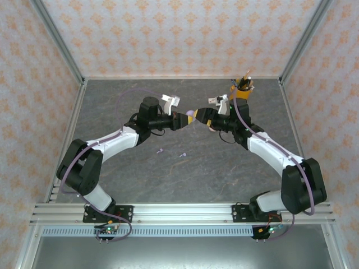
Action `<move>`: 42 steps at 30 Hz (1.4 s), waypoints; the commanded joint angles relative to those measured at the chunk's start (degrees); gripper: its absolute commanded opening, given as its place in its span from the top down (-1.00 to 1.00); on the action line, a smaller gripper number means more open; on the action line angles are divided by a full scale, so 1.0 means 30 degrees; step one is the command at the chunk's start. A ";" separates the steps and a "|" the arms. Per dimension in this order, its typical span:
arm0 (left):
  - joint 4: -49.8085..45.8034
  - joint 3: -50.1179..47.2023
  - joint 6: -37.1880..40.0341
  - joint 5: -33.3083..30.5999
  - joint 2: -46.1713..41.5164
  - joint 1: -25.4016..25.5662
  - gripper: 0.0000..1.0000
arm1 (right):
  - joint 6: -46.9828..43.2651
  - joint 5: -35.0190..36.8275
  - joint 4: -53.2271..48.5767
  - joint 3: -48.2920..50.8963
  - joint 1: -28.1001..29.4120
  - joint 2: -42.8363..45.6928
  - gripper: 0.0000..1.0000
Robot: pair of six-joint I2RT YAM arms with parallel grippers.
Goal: Insert the wireless bluetooth earbuds into the charging case
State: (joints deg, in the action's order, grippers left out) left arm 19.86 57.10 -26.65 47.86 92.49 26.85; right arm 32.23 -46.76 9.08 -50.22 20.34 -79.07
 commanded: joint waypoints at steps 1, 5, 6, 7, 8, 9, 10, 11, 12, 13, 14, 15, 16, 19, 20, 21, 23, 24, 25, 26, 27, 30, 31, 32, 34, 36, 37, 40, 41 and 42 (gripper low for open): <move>-0.0130 0.0349 0.0534 0.0601 -0.0782 -0.0191 0.77 | -0.0444 -0.0206 0.0657 -0.0831 0.0142 -0.0297 -0.33; -0.0086 0.0342 0.0535 0.0629 -0.0784 -0.0202 0.77 | -0.0580 -0.0203 0.0416 -0.0826 0.0135 -0.0676 -0.31; -0.0043 0.0360 0.0521 0.0630 -0.0787 -0.0191 0.78 | -0.0654 -0.0232 0.0389 -0.0770 0.0157 -0.0745 -0.30; -0.0040 0.0383 0.0535 0.0645 -0.0771 -0.0191 0.78 | -0.0714 -0.0248 0.0304 -0.0696 0.0139 -0.0795 -0.29; -0.0080 0.0399 0.0564 0.0587 -0.0771 -0.0191 0.78 | -0.0777 -0.0310 0.0257 -0.0595 0.0149 -0.0802 -0.28; -0.0114 0.0419 0.0595 0.0557 -0.0795 -0.0205 0.78 | -0.0786 -0.0411 0.0295 -0.0480 0.0151 -0.0810 -0.28; -0.0113 0.0434 0.0608 0.0542 -0.0789 -0.0194 0.78 | -0.0823 -0.0574 0.0322 -0.0338 0.0141 -0.0751 -0.27; -0.0143 0.0475 0.0624 0.0514 -0.0772 -0.0191 0.78 | -0.0884 -0.0673 0.0256 -0.0216 0.0143 -0.0696 -0.26; -0.0141 0.0465 0.0629 0.0537 -0.0760 -0.0192 0.78 | -0.1011 -0.0656 0.0128 -0.0114 0.0135 -0.0578 -0.26; -0.0137 0.0478 0.0639 0.0564 -0.0745 -0.0191 0.78 | -0.1169 -0.0507 -0.0134 -0.0022 0.0150 -0.0501 -0.25; -0.0101 0.0494 0.0623 0.0614 -0.0767 -0.0191 0.78 | -0.1336 -0.0325 -0.0374 0.0010 0.0157 -0.0468 -0.25; -0.0146 0.0509 0.0624 0.0652 -0.0776 -0.0191 0.78 | -0.1472 -0.0101 -0.0703 0.0039 0.0139 -0.0452 -0.25; -0.0144 0.0529 0.0639 0.0685 -0.0814 -0.0191 0.79 | -0.1568 0.0133 -0.0904 0.0039 0.0158 -0.0479 -0.24; -0.0130 0.0510 0.0662 0.0835 -0.0930 -0.0205 0.82 | -0.1642 0.1207 -0.1482 -0.0043 0.0085 -0.0756 -0.20; -0.0170 0.0518 0.0654 0.0837 -0.0973 -0.0191 0.82 | -0.1568 0.1565 -0.1541 -0.0048 -0.0023 -0.0909 -0.18; -0.0196 0.0483 0.0675 0.0837 -0.1043 -0.0191 0.82 | -0.1443 0.1831 -0.1546 -0.0034 -0.0123 -0.1045 -0.17; -0.0258 0.0464 0.0748 0.0879 -0.1151 -0.0191 0.82 | -0.0963 0.2333 -0.1401 0.0035 -0.0540 -0.1285 -0.14; -0.0274 0.0449 0.0741 0.0887 -0.1203 -0.0191 0.82 | -0.0794 0.2536 -0.1315 0.0096 -0.0722 -0.1361 -0.14; -0.0318 0.0427 0.0768 0.0879 -0.1259 -0.0198 0.82 | -0.0507 0.2680 -0.1230 0.0162 -0.0955 -0.1413 -0.14; -0.0317 0.0376 0.0769 0.0865 -0.1291 -0.0191 0.82 | -0.0328 0.2668 -0.1023 0.0245 -0.1145 -0.1392 -0.14; -0.0319 0.0365 0.0799 0.0839 -0.1309 -0.0191 0.82 | -0.0194 0.2668 -0.0950 0.0329 -0.1261 -0.1376 -0.14; -0.0226 0.0260 0.0799 0.0864 -0.1298 -0.0195 0.82 | -0.0133 0.2756 -0.1198 0.0388 -0.1491 -0.1095 -0.14; -0.0206 0.0240 0.0799 0.0839 -0.1298 -0.0191 0.82 | -0.0137 0.2741 -0.1236 0.0483 -0.1534 -0.0918 -0.14; -0.0153 0.0232 0.0792 0.0835 -0.1272 -0.0198 0.82 | -0.0108 0.2726 -0.1248 0.0579 -0.1574 -0.0688 -0.14; 0.0027 0.0241 0.0668 0.0835 -0.1211 -0.0205 0.82 | -0.0078 0.2546 -0.1269 0.0759 -0.1582 -0.0283 -0.14; 0.0084 0.0247 0.0660 0.0650 -0.1156 -0.0191 0.83 | 0.0005 0.2334 -0.1355 0.0940 -0.1584 0.0107 -0.15; 0.0090 0.0258 0.0660 0.0483 -0.1152 -0.0192 0.85 | 0.0129 0.2180 -0.1437 0.1043 -0.1561 0.0285 -0.15; 0.0199 0.0235 0.0766 -0.0081 -0.1153 -0.0235 0.87 | 0.0807 0.2122 -0.1483 0.1561 -0.1348 0.0508 -0.15; 0.0257 0.0238 0.0772 -0.0156 -0.1151 -0.0291 0.87 | 0.0962 0.2338 -0.1709 0.1689 -0.1166 0.0488 -0.15; 0.0362 0.0233 0.0728 -0.0146 -0.1169 -0.0373 0.87 | 0.1083 0.2592 -0.1915 0.1807 -0.0937 0.0461 -0.16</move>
State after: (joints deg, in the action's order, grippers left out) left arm 18.26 57.12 -25.41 48.62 89.91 26.46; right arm 33.63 -39.99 4.71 -46.41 16.16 -78.65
